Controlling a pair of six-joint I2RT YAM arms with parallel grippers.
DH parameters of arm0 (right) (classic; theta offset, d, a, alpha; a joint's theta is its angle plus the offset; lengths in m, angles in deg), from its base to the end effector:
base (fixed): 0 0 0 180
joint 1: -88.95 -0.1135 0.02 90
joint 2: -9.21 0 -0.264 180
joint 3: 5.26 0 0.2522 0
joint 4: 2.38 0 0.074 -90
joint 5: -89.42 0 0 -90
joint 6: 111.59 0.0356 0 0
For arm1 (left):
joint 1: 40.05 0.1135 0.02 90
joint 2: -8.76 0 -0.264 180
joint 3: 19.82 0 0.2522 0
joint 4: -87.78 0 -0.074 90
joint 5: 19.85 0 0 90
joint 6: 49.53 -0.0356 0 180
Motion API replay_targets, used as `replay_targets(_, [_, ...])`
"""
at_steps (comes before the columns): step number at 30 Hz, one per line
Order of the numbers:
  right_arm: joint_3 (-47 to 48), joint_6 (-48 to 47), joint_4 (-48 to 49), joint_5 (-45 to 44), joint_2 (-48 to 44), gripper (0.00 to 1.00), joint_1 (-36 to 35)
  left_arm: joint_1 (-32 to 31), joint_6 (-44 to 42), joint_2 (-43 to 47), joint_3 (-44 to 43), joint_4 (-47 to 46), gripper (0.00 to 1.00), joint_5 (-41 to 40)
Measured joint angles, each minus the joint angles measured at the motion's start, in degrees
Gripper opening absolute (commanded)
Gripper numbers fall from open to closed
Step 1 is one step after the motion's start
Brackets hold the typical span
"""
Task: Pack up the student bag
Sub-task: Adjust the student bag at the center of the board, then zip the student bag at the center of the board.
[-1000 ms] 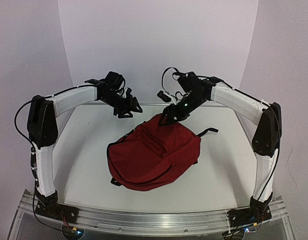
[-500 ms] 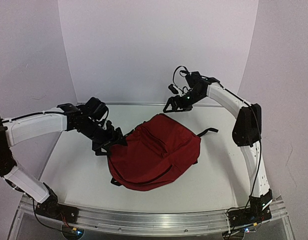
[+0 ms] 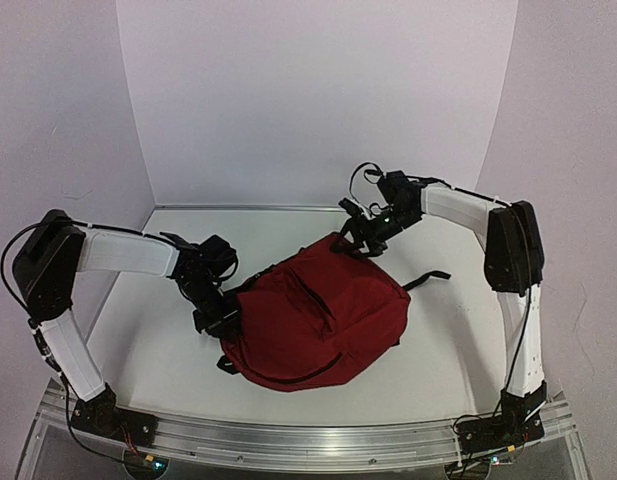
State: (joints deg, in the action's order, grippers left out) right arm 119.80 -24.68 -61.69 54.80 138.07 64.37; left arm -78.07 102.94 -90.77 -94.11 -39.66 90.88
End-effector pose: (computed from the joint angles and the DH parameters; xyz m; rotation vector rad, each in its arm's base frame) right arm 0.4242 0.2263 0.2183 -0.9094 2.3707 1.4113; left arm 0.2400 -0.2036 0.1614 0.5667 -2.8873 0.5858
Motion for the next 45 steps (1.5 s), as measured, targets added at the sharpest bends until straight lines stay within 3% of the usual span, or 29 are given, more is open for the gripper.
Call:
replay_targets(4, [-12.1,-2.1,-1.3,1.3,-8.0,0.86,0.4,6.3,-5.7,-8.1,-11.5,3.1,0.04,0.3])
replay_targets(7, [-20.1,-4.3,-3.4,1.2,-13.3,0.87,-0.2,11.0,-11.9,-18.6,-28.3,6.6,0.09,0.3])
replay_targets(12, [-26.8,-7.6,-6.5,0.2,-18.4,0.93,-6.2,14.7,-20.9,-42.2,-69.6,9.6,0.47,0.2])
replay_targets(15, [-26.1,-9.0,-8.0,-0.6,-20.1,0.97,-9.0,16.4,-23.4,-49.9,-84.7,9.3,0.6,0.8])
replay_targets(18, [-22.1,-10.5,-10.3,-1.4,-20.8,0.98,-6.2,17.8,-25.0,-46.0,-79.7,8.3,0.65,0.7])
replay_targets(24, [-9.8,-11.8,-12.3,-3.1,-18.3,0.94,3.2,18.9,-24.6,-23.1,-49.5,8.0,0.67,-2.1])
replay_targets(28, [-4.1,-11.3,-12.4,-2.3,-11.8,0.89,2.9,17.9,-20.6,-6.8,-29.9,6.1,0.66,-1.6])
replay_targets(32, [-2.2,-10.1,-12.4,-0.9,-4.7,0.86,1.9,15.6,-15.7,1.8,-15.9,3.0,0.63,-0.1])
replay_targets(39, [-9.3,-9.5,-12.1,2.1,-3.0,0.8,-0.2,10.1,-9.4,-1.1,-8.0,-4.2,0.5,4.0])
replay_targets(45, [-19.2,-8.8,-10.5,5.6,-6.4,0.78,-4.6,11.2,-10.3,-10.8,-16.8,-6.1,0.47,8.0])
